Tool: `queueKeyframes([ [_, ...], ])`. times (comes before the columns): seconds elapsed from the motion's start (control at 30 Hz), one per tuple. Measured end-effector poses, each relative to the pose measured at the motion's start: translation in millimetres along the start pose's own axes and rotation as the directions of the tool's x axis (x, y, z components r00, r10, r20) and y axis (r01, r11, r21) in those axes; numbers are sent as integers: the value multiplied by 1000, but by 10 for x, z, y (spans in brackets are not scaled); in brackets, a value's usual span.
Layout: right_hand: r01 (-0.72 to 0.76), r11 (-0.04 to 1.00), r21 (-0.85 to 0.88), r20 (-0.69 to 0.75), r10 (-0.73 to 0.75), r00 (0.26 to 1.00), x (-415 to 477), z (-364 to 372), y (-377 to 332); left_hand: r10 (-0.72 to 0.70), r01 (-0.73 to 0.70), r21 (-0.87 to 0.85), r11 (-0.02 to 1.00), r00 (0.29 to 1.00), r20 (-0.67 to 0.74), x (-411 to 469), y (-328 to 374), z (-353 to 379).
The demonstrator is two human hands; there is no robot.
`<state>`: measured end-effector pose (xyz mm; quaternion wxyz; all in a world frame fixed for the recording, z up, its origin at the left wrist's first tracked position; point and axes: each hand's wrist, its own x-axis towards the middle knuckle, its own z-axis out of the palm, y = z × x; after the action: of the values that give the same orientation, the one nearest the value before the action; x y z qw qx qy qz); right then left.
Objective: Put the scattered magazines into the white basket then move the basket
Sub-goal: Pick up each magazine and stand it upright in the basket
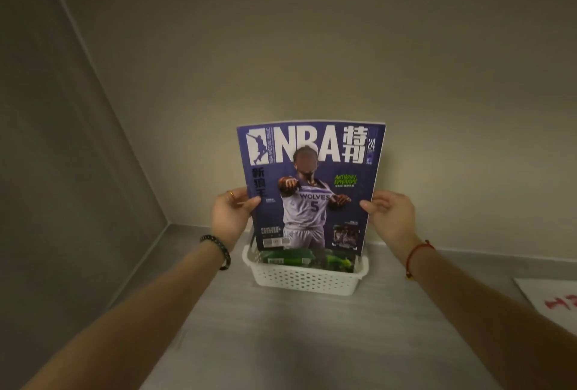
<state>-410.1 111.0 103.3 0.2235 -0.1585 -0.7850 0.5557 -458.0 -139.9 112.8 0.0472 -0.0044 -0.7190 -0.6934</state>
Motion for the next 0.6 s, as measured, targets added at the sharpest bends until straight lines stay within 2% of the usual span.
queueKeyframes([
  [0.1,21,996,-90,-5,-21,1000,-24,107,163,-86,85,-21,996,996,-14,78,-238,25],
  [0.27,-13,981,-194,41,22,999,57,271,262,-152,150,-21,988,980,-130,188,-521,24],
  [0.37,-32,963,-267,78,55,995,30,318,403,-155,150,-61,987,983,-97,225,-586,-3],
  [0.43,-62,948,-313,56,84,995,-19,317,508,-129,129,7,992,990,-56,239,-603,16],
  [0.5,-79,949,-306,34,94,995,-34,309,557,-106,109,82,991,993,-46,248,-609,51],
  [0.6,-109,982,-152,-51,102,993,19,326,506,-67,80,194,978,995,-75,260,-621,87],
])
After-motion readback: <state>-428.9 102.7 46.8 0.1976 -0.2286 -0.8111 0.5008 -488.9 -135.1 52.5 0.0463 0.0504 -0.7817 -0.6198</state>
